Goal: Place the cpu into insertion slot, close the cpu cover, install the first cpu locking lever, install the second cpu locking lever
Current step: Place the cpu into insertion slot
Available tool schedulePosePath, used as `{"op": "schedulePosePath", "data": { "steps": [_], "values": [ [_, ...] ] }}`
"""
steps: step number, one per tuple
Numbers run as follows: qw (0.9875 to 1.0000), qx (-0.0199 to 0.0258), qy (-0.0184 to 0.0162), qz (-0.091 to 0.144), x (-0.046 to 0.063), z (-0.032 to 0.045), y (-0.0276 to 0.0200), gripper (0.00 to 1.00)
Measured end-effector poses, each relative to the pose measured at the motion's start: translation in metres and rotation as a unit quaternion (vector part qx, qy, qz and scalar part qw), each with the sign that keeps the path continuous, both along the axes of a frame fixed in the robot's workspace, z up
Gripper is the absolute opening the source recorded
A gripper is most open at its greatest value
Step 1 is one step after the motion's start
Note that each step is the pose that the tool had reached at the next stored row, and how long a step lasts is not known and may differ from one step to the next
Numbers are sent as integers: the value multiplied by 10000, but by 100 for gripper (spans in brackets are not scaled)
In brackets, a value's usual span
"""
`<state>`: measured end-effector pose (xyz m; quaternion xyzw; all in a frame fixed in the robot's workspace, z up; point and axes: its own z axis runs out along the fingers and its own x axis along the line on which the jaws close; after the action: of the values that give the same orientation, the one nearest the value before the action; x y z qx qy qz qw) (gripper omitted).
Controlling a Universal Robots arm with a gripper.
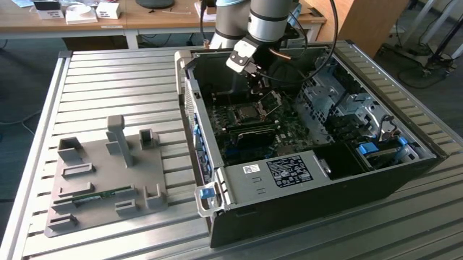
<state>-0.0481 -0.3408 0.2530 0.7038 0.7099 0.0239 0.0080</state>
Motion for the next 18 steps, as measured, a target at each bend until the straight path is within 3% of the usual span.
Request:
{"op": "schedulePosePath", "data": {
  "steps": [18],
  "values": [
    [10000, 0, -1, -1, 0, 20, 0, 11]
  ]
}}
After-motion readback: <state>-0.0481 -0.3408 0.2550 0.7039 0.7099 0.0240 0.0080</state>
